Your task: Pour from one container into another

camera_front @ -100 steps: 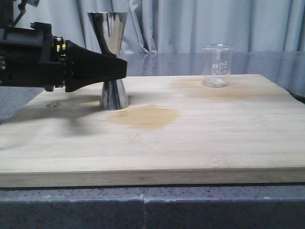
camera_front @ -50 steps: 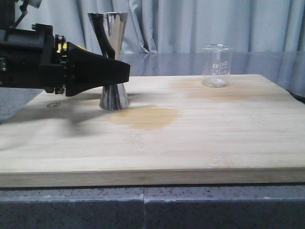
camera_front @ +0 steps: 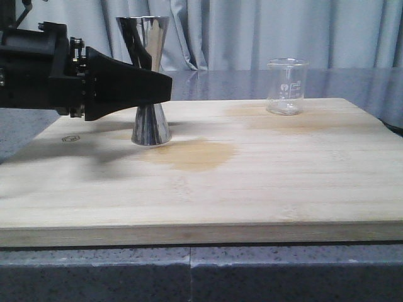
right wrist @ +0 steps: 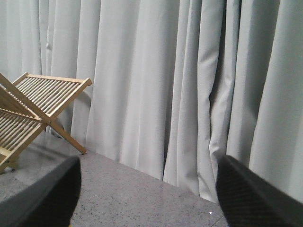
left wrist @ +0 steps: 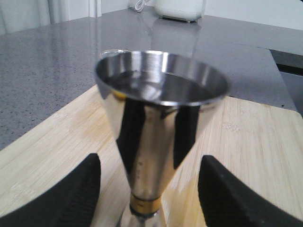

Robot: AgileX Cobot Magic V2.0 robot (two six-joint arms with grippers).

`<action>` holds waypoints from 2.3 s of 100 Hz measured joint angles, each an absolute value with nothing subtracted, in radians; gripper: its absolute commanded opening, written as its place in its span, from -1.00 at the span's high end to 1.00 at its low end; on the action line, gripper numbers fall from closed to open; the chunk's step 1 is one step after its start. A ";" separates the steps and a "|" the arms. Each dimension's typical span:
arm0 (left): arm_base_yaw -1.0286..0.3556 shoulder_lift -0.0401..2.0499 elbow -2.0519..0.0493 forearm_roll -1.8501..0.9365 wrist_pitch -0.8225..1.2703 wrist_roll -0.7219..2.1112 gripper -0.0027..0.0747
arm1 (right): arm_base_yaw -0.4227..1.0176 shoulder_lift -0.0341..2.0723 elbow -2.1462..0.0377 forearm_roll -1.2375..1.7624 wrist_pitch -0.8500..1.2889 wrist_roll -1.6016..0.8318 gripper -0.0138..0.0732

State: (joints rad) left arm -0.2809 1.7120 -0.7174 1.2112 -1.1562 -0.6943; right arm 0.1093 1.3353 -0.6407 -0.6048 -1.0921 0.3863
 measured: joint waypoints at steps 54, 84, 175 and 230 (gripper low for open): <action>-0.247 1.712 -0.717 1.243 -1.156 -0.732 -0.16 | 0.109 1.335 -0.641 -0.603 -1.092 0.386 -0.54; -0.191 1.676 -0.717 1.294 -1.156 -0.787 -0.16 | 0.109 1.335 -0.641 -0.597 -1.092 0.386 -0.54; 0.089 1.412 -0.715 1.430 -1.168 -0.956 -0.10 | 0.109 1.335 -0.655 -0.513 -0.934 0.331 -0.54; 0.337 1.129 -0.744 1.060 -0.883 -1.074 -0.04 | 0.109 1.203 -0.985 -0.453 -0.167 0.251 -0.54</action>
State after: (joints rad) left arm 0.3373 1.1287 -0.7437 1.0601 -0.8826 -1.0744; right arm 0.1093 1.2033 -0.9848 -0.4527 -0.1673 0.2509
